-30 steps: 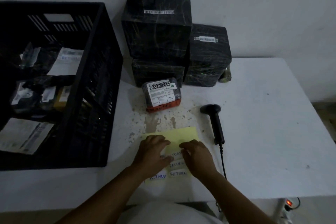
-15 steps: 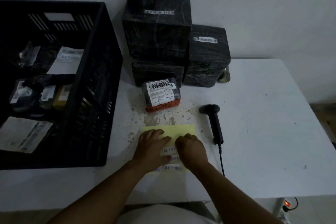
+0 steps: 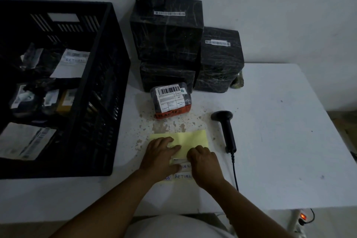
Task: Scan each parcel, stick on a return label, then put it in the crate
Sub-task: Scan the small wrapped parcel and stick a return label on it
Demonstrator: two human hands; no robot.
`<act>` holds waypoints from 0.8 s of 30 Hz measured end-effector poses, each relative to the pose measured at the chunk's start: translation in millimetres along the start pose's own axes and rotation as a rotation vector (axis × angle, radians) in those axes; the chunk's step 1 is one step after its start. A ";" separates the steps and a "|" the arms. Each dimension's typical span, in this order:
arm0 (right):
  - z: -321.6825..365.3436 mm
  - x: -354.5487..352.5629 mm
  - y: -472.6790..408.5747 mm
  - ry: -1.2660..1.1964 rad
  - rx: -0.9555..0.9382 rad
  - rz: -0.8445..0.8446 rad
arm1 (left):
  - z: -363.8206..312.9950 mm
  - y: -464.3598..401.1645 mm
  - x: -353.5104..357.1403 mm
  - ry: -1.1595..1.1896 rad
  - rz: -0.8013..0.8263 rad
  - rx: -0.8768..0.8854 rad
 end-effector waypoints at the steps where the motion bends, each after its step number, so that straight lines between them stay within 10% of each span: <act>1: 0.7 -0.1 1.8 -0.001 -0.005 -0.001 | -0.1 0.1 -0.4 0.000 -0.006 0.002; 24: 11.8 -19.7 20.3 -0.101 -0.031 -0.041 | -4.2 1.8 -3.1 -0.026 0.040 -0.005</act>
Point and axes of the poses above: each hand's wrist, its own y-axis away from the middle knuckle, its own x-axis out of the palm, z = x × y, the point moved 9 cm from there along -y, towards the middle knuckle, and after that the axes turned 13 degrees about y, right-handed, at the moved point
